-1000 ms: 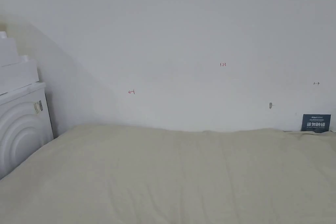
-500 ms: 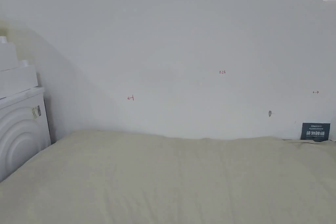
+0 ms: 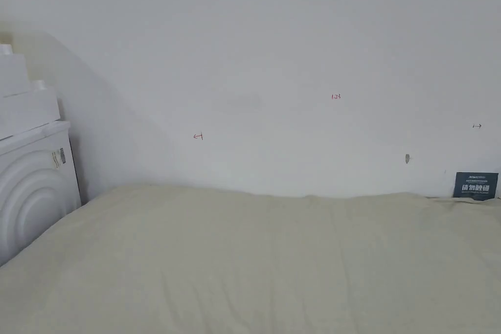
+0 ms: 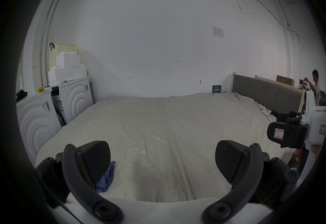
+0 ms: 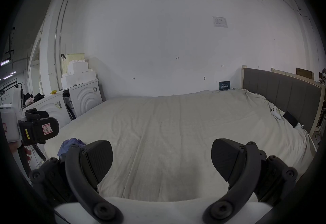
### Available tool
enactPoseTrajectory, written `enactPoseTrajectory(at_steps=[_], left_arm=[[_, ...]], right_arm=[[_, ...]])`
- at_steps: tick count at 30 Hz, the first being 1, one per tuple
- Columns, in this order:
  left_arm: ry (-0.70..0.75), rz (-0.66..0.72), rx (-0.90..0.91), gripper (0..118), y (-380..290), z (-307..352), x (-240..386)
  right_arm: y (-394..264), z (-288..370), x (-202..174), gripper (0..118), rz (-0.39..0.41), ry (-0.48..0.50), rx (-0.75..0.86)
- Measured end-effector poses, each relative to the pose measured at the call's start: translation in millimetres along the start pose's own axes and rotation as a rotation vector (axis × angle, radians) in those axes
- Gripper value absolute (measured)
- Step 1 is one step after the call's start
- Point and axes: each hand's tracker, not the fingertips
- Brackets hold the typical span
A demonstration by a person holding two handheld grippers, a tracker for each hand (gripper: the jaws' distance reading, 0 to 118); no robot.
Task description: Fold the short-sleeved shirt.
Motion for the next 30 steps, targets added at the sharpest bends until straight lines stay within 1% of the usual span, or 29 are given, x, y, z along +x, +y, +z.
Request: enactPoseTrajectory(at_steps=[10,14,26,30], left_arm=[[-0.001,-0.001,-0.006,118,-0.4,-1.5,-1.9],[-0.005,0.004,-0.004,118,0.1,-1.1,-2.1],[-0.007,0.014,-0.015,118,-3.1,-2.1,-2.7],[-0.003,0.006,-0.018,118,-3.3,-2.8,-2.7]], right_arm=[[0.5,-1.6,-3.8,112,0.015,0.012,0.002],[0.4,-1.7,-4.5,112,0.022,0.0,0.0],[0.4,-1.1,-2.7,112,0.012,0.007,-0.012],[0.5,-1.7,-3.0,112,0.019,0.0,-0.014]])
